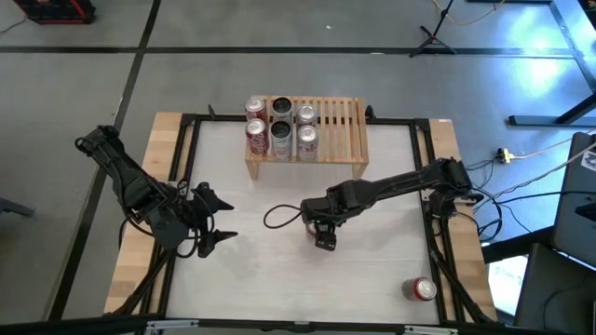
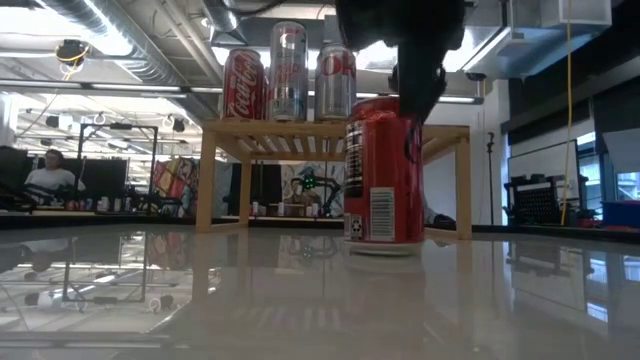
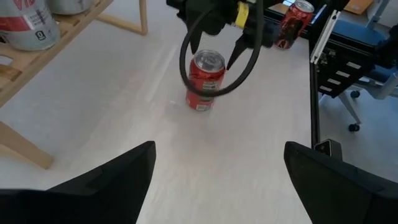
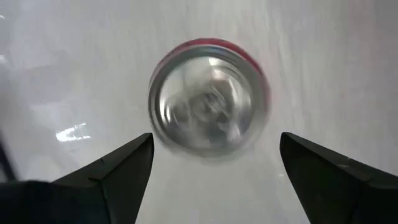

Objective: Place canned beverage on shelf
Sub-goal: Put the top dark red soda can on the shelf

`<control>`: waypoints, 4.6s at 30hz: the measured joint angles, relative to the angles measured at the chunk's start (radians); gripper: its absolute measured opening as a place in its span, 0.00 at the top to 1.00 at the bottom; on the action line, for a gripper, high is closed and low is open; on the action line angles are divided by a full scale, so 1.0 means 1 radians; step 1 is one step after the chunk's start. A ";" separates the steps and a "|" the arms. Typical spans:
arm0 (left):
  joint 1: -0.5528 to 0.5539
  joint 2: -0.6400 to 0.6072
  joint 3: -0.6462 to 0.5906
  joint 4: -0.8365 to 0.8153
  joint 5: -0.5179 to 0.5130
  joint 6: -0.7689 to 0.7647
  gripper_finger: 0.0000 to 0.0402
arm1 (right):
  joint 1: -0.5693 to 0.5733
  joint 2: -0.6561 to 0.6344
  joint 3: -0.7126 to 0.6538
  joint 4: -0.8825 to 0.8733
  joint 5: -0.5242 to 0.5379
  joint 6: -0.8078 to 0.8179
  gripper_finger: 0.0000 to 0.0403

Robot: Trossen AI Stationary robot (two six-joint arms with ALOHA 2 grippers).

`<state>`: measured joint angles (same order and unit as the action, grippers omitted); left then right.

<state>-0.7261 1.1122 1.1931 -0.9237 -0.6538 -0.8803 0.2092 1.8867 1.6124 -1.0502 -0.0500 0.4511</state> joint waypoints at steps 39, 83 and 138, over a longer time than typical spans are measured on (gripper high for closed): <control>0.277 0.749 0.000 0.715 0.154 -0.148 0.13 | 0.089 -0.440 -1.065 1.210 0.414 -0.017 0.17; 0.331 0.838 0.000 0.551 0.182 -0.289 0.13 | 0.136 -0.229 -1.009 1.562 0.247 -0.248 0.17; 0.356 0.142 0.000 0.196 0.086 0.124 0.13 | -0.704 -0.641 -0.708 1.001 -0.060 -0.442 0.35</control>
<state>-0.3698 1.2537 1.1931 -0.7273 -0.5678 -0.7559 -0.4944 1.2460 0.9049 -0.0492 -0.1103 0.0088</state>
